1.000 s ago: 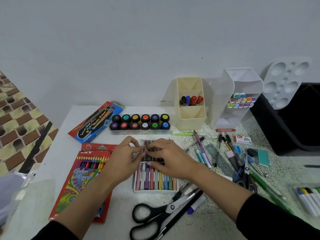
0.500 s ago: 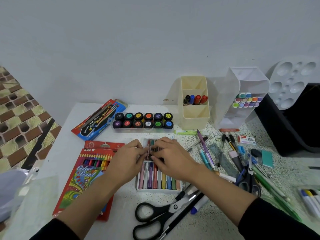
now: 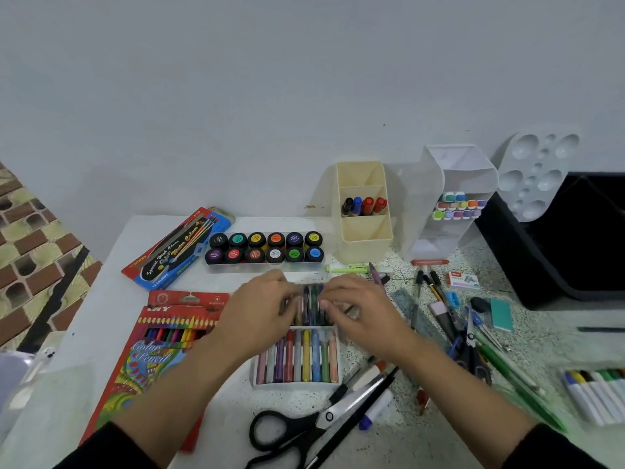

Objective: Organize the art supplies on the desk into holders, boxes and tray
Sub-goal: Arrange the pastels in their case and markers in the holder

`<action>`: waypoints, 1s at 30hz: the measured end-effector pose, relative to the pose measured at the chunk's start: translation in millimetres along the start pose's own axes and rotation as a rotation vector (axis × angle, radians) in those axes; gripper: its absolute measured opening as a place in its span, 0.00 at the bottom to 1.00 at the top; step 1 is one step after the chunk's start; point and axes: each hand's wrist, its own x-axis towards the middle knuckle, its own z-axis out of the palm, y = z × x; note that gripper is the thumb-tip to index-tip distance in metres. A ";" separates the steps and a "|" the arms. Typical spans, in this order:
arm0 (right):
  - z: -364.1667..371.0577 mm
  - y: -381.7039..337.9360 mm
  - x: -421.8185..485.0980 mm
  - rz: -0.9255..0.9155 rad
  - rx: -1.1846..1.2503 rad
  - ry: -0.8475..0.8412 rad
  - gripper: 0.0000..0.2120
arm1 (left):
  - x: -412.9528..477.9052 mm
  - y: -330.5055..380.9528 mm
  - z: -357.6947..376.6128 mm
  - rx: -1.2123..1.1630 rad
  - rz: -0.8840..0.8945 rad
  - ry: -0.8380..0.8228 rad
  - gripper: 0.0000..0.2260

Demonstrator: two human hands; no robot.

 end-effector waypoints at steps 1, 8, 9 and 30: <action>-5.6 7.1 -6.6 0.010 -0.051 0.058 0.11 | 6.8 7.4 4.2 -0.034 0.044 0.006 0.10; -44.5 45.6 -44.6 0.135 -0.397 0.045 0.11 | 66.0 57.1 45.8 0.122 0.143 -0.074 0.17; -48.4 50.4 -49.7 0.151 -0.415 0.026 0.09 | 70.6 60.9 48.8 0.163 0.124 -0.095 0.17; -122.4 66.3 -60.6 0.330 0.117 0.219 0.06 | 69.4 117.1 43.6 -0.164 -0.027 0.122 0.08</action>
